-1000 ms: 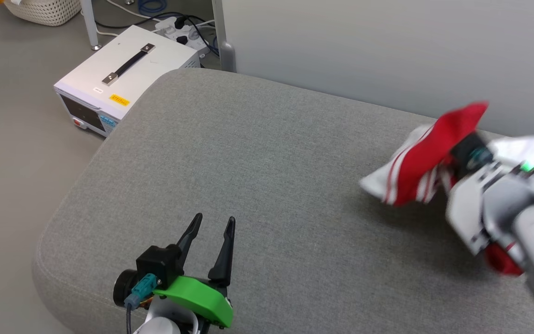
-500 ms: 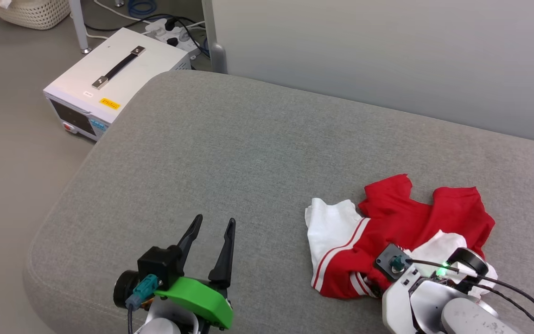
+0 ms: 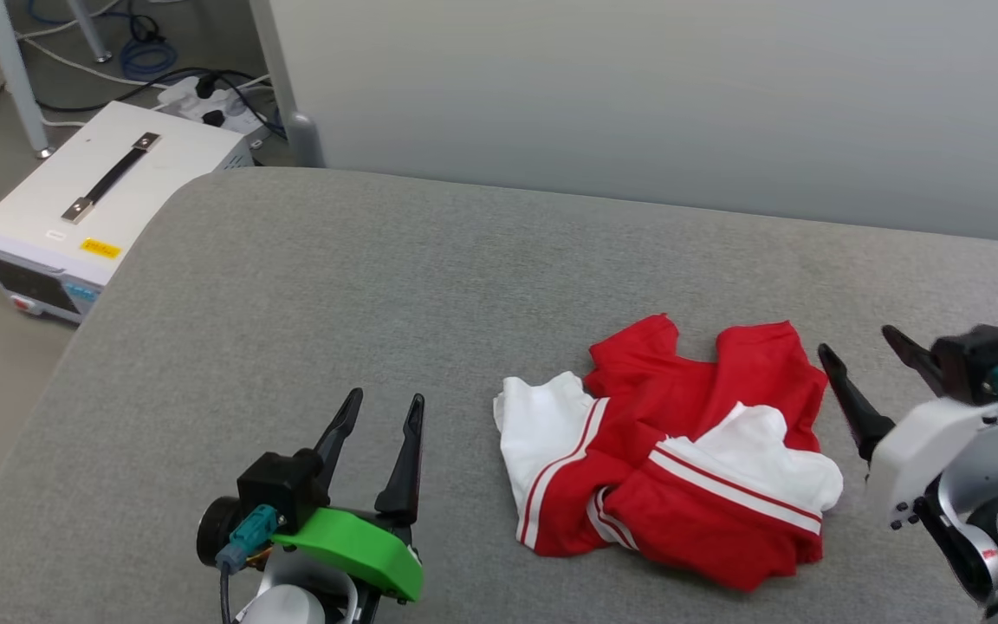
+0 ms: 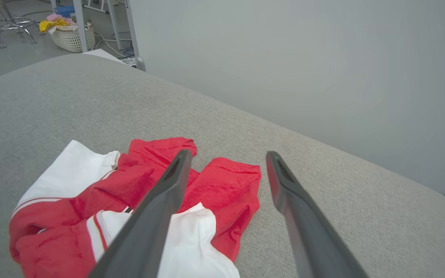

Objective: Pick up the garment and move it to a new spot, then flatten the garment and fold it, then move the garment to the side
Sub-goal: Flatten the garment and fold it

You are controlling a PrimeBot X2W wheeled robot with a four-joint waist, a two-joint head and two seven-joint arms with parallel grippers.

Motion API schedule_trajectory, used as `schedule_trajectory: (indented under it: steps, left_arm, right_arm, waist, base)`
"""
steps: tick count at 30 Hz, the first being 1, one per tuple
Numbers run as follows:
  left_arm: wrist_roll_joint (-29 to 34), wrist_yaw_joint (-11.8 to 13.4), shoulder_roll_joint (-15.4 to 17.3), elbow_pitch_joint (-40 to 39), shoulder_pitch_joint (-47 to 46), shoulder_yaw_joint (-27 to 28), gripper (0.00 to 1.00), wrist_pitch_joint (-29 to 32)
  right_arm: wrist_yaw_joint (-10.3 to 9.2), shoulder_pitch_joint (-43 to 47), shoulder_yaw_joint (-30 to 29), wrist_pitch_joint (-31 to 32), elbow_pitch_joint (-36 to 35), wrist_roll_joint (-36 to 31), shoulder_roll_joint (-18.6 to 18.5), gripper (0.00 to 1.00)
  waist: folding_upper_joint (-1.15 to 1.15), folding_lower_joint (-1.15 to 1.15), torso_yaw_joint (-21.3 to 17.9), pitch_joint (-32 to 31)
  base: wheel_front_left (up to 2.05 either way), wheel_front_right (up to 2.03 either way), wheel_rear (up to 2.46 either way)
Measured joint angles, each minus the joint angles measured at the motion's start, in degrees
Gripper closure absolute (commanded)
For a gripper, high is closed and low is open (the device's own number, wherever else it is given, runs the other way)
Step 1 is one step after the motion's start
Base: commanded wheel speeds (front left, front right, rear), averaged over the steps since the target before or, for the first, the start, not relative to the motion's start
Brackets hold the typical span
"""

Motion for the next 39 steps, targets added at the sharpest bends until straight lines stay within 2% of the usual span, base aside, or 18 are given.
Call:
schedule_trajectory:
  steps: [8,11,15,21,24,29,31,33,39]
  left_arm:
    - [-1.3,0.0,-0.1,0.2,-0.3,-0.9,0.00,0.0]
    - [-1.8,0.0,-0.2,1.6,-0.3,-2.1,0.00,0.0]
    - [-1.9,0.0,-0.2,3.5,-0.3,-3.1,0.00,0.0]
    - [-1.9,0.0,0.7,5.3,-2.2,-3.3,0.00,1.4]
    - [-1.8,0.5,1.6,6.5,-5.5,-3.5,0.00,6.6]
    - [-1.5,2.3,2.3,10.3,-10.7,-4.4,0.00,19.2]
    - [-1.0,3.7,2.7,12.0,-12.1,-4.6,0.00,22.9]
    - [-0.8,4.9,3.1,13.8,-13.4,-4.5,0.00,25.3]
    - [1.3,7.3,3.9,18.7,-15.7,-5.4,0.00,27.3]
  right_arm:
    - [0.00,10.0,-13.4,-7.8,-2.6,-3.8,8.8,0.00]
    - [0.00,12.5,-15.9,-9.7,-2.8,-5.0,11.8,0.00]
    - [0.00,13.6,-16.7,-10.6,-3.6,-5.7,13.8,0.00]
    - [0.00,13.6,-16.4,-10.7,-5.6,-6.0,14.2,0.00]
    - [0.00,13.5,-16.5,-10.4,-6.8,-6.4,14.2,0.00]
    - [0.00,13.5,-15.8,-10.0,-7.6,-6.5,14.2,0.00]
    - [0.00,13.4,-15.5,-10.0,-7.7,-6.7,14.3,0.00]
    - [0.00,13.3,-15.1,-10.0,-7.7,-6.8,14.5,0.00]
    - [0.00,12.3,-14.6,-10.3,-7.3,-6.8,14.5,0.00]
  waist:
    - [0.00,0.00,-4.8,0.5]
    - [0.00,0.00,-6.2,0.7]
    - [0.00,0.00,-7.6,1.1]
    - [0.00,0.00,-9.4,2.3]
    - [0.00,0.00,-10.2,3.4]
    - [0.00,0.00,-11.6,5.5]
    - [0.00,0.00,-12.2,6.4]
    - [0.00,0.00,-12.9,7.3]
    - [0.00,0.00,-14.9,9.6]
  base:
    - [0.00,0.00,0.00]
    - [0.00,0.00,0.00]
    - [0.00,0.00,0.00]
    - [0.00,0.00,0.00]
    - [0.00,0.00,0.00]
    - [0.00,0.00,0.00]
    - [0.00,0.00,0.00]
    - [0.00,0.00,0.00]
    - [0.00,0.00,0.00]
